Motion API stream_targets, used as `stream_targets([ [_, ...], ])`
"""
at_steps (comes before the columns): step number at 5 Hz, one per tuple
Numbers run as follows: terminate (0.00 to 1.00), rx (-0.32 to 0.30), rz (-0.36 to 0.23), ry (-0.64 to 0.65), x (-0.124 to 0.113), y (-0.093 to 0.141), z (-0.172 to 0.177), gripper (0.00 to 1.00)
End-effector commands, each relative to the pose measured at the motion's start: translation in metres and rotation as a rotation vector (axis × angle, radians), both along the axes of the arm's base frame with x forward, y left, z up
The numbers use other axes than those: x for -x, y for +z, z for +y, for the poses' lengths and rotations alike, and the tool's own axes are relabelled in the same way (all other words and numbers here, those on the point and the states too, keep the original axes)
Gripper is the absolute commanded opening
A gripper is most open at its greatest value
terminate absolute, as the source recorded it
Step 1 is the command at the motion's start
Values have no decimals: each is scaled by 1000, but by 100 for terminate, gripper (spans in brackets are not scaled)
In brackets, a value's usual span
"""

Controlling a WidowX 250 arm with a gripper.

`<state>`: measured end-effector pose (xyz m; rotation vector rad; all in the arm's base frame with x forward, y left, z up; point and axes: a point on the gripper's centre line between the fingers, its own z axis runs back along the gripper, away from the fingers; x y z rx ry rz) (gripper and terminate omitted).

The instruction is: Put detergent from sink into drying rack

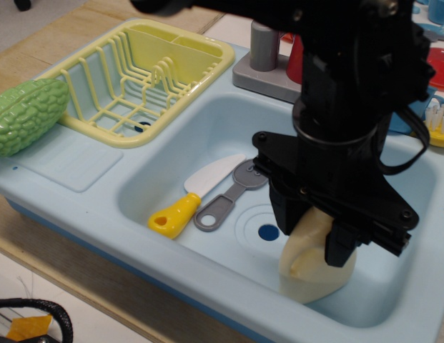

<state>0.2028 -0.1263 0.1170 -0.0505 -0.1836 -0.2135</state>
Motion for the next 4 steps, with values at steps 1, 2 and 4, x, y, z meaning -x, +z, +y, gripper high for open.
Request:
stream_targets([
  [1,0,-23,2,13,-13,42,4,0],
  [2,0,-116,-37,20,-22,67,27,0],
  [4,0,-230,-88,95,-45,109,114,0],
])
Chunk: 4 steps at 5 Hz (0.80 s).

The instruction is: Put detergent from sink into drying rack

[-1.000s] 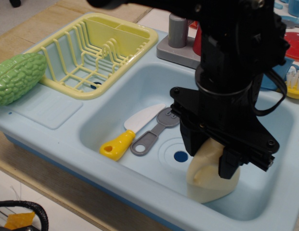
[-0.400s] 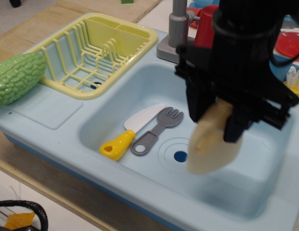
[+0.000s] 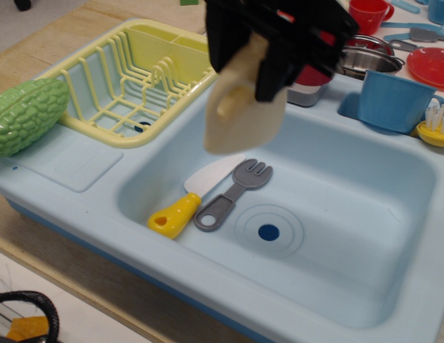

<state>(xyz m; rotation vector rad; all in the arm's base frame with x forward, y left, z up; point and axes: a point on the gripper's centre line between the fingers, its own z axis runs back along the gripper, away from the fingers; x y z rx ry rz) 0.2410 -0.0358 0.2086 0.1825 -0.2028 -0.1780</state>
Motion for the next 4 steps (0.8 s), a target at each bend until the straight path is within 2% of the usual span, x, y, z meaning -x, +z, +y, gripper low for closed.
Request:
stream_targets([
  [1,0,-25,-62,55,-20,26,64,0],
  [2,0,-36,-80,58,-30,28,97,0],
  [3,0,-36,-123,36,-34,21,125,0],
  [4,0,-36,-123,36,-34,21,125,100],
])
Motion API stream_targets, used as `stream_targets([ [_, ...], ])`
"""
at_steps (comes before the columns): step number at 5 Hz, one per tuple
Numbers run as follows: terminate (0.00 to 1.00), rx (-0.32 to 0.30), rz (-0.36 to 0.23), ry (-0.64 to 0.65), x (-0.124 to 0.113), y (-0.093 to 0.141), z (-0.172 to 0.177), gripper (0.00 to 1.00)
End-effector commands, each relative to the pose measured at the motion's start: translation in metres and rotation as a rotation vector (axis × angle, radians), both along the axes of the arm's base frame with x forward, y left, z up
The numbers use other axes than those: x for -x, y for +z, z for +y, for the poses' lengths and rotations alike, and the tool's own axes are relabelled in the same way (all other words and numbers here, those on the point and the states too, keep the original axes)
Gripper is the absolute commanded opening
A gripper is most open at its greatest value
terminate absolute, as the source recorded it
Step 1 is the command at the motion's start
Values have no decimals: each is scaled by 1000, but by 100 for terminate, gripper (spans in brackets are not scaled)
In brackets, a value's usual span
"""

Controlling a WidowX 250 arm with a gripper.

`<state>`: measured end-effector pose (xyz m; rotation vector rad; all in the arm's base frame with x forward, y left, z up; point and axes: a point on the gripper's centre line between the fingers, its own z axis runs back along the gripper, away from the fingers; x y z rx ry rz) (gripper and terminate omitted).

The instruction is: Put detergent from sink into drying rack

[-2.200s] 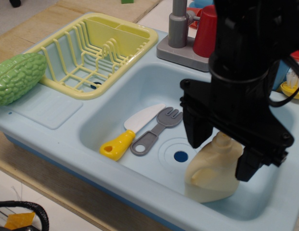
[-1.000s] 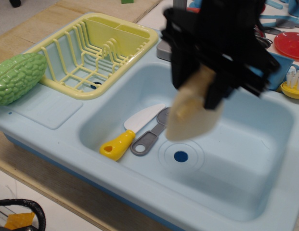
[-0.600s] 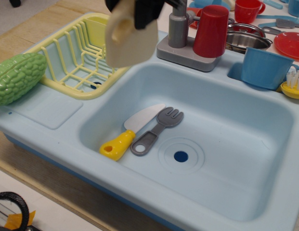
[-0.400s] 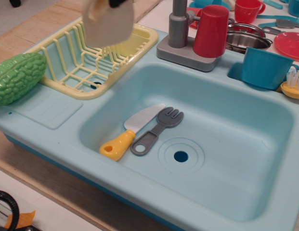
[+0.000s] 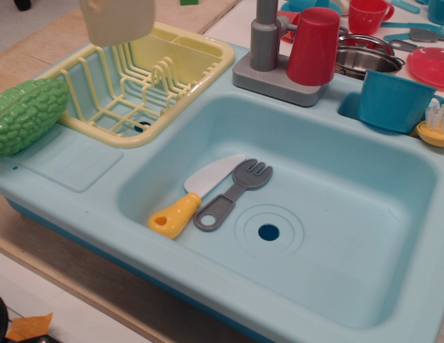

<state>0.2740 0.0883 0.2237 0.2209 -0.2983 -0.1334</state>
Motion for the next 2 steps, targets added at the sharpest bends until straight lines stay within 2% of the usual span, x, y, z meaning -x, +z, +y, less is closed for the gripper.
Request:
stream_targets([
  [1,0,-11,-21,-2,-1,6,1,100],
  [2,100,-11,-21,-2,-1,6,1,100],
])
